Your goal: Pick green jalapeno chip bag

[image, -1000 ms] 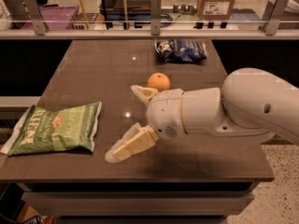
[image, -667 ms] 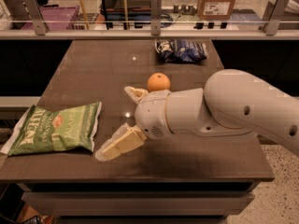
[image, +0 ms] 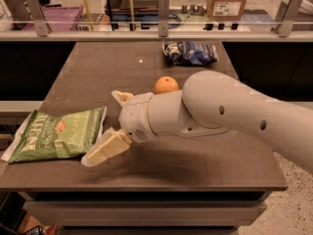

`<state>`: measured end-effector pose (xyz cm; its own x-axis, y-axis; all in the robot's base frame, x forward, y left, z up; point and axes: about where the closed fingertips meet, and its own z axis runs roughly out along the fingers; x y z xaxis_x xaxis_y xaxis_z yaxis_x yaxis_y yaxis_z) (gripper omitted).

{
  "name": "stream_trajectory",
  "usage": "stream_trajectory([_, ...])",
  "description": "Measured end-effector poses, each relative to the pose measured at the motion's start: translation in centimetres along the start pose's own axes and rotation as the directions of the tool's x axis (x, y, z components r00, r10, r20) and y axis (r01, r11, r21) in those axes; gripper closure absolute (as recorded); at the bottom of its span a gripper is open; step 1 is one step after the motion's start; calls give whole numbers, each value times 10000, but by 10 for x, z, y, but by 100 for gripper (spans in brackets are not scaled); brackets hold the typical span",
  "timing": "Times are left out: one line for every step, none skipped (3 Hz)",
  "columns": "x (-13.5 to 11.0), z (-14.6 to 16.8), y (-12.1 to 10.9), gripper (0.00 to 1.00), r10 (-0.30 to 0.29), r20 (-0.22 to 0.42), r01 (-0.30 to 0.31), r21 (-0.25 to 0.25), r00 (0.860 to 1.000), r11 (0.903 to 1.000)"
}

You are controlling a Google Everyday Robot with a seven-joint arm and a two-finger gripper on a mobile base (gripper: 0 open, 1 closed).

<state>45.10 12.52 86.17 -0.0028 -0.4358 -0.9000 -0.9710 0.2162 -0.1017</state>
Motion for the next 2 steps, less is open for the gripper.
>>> stream_trajectory([0, 20, 4, 0, 3, 303, 6, -312, 9995, 9995])
stream_trajectory([3, 32, 8, 0, 84, 645, -54, -458, 9979, 9989])
